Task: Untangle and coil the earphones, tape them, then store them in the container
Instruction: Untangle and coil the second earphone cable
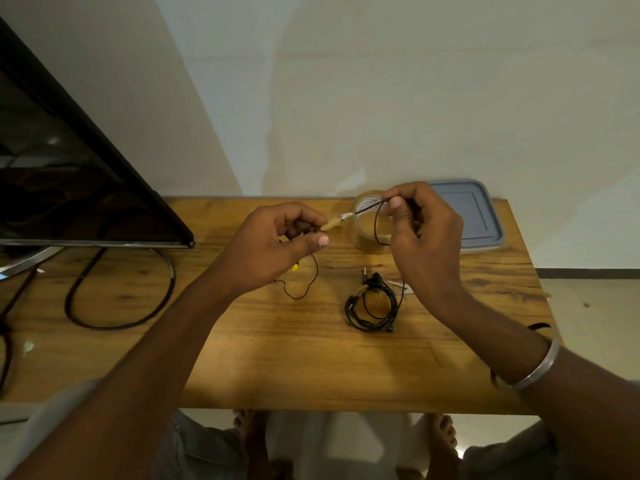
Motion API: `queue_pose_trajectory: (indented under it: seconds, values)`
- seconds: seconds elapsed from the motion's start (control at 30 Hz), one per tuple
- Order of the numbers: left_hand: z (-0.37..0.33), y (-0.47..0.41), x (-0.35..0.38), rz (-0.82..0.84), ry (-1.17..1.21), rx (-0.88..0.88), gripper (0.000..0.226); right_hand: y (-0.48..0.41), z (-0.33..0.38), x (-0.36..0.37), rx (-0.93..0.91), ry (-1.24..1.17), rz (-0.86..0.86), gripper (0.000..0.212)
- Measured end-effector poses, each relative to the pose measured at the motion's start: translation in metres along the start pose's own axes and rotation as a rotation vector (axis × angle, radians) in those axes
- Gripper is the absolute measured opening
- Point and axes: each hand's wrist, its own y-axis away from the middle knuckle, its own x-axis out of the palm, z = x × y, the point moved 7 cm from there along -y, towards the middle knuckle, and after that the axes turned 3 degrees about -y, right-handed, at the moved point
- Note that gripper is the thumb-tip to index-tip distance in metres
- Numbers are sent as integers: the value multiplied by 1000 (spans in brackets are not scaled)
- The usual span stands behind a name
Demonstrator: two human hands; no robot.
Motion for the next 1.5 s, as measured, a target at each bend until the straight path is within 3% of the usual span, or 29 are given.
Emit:
queue_pose_trajectory:
  seconds: [0.23,0.47,0.63,0.7,0.8,0.97,1.13,1.27,1.4,1.5]
  values:
    - [2,-3,-13,-117,148,-41,17,-3,-8,-5,93,-16,-49,15]
    - [10,-2,-26,-305,55,-103,15,-5,-6,-7,82,-14,-61,15]
    - [12,-2,-26,-256,292,-164,23,-8,-14,-12,126,-33,-101,16]
    - [14,-2,-23,-181,319,-187,15,-12,-21,-17,165,-47,-134,16]
    - [18,-3,-21,-157,267,-206,6,-16,-27,-19,182,-55,-140,16]
    - [18,-3,-17,-172,89,-206,15,-14,-21,-15,152,-85,-105,16]
    - [18,-4,-16,-194,302,-234,21,-12,-28,-7,206,-94,-38,19]
    - [19,-5,-22,-286,705,-256,17,-9,-30,-6,226,-89,-27,19]
    - [18,-5,-23,-243,945,-216,22,-7,-21,-2,177,-119,9,18]
    - [14,-6,-21,-227,986,-190,21,-6,-14,2,125,-147,53,18]
